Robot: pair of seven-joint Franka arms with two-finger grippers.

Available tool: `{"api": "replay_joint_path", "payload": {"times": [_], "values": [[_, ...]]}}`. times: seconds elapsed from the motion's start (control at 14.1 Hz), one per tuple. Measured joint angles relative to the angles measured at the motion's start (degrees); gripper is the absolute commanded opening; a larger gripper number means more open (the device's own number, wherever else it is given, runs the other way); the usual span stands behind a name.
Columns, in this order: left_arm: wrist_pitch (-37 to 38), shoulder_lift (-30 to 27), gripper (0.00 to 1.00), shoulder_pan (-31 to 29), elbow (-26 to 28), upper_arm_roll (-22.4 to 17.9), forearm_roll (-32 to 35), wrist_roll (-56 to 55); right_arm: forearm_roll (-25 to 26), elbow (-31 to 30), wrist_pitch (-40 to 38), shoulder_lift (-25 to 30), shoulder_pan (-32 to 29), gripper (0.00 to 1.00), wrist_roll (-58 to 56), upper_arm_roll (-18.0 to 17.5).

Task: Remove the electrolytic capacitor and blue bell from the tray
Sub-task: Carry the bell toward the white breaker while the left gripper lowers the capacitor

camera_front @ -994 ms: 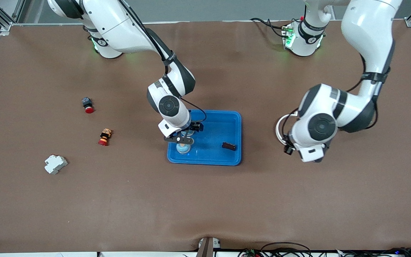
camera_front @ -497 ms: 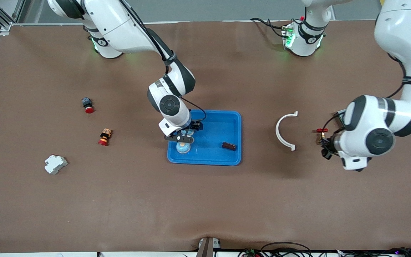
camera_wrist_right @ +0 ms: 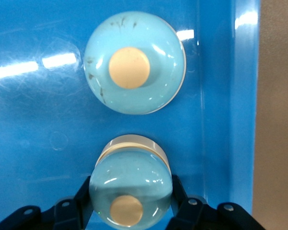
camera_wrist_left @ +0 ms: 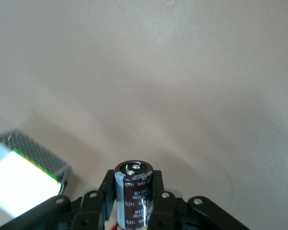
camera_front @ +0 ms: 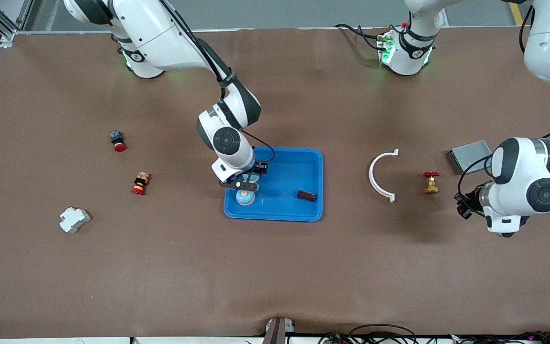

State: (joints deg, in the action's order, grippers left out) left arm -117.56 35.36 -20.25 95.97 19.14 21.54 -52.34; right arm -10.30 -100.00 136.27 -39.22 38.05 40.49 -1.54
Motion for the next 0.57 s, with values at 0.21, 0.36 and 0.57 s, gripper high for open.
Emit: {"api": "replay_joint_path", "payload": {"times": [0.21, 0.36, 0.57], "values": [[-1.2, 1.5, 0.00, -0.8, 0.0, 0.0, 0.9, 0.9, 0.0, 0.0, 0.0, 0.0, 0.0, 0.21, 0.0, 0.0], [-1.3, 2.0, 0.13, -0.8, 0.1, 0.1, 1.3, 0.9, 0.0, 0.1, 0.0, 0.0, 0.0, 0.21, 0.0, 0.0], [-1.5, 2.2, 1.00, -0.7, 0.1, 0.2, 1.9, 0.9, 0.0, 1.6, -5.8, 1.8, -0.1, 0.21, 0.0, 0.5]]}}
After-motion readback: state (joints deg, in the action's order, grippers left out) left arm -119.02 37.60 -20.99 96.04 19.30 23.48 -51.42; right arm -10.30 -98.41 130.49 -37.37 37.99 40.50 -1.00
